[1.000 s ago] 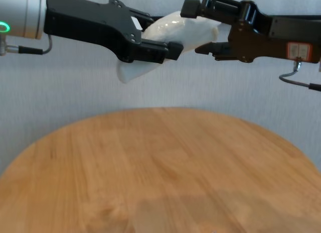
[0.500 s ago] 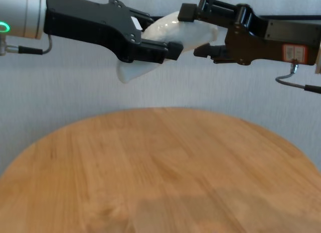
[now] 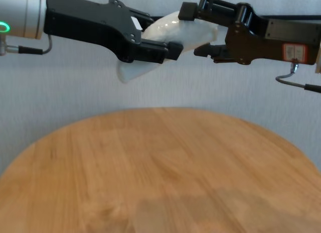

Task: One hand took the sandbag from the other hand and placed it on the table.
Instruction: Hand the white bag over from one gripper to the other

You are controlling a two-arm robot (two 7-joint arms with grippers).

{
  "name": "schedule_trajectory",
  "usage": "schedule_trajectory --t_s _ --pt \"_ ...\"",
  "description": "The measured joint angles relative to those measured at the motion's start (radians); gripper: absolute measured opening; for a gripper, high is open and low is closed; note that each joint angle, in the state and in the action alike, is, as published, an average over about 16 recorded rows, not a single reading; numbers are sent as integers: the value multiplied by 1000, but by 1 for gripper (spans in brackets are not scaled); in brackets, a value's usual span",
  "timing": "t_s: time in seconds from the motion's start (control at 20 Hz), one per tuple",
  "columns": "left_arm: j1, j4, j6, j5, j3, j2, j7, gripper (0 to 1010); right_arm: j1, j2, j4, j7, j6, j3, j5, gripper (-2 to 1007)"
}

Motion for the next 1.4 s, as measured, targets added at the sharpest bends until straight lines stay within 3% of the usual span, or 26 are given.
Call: schedule_trajectory --t_s 0.85,1.4 --pt "0 0 0 0 0 0 0 515 0 1 0 14 -1 0 -4 1001" --pt "0 0 0 0 0 0 0 515 11 6 4 35 0 -20 2 1001"
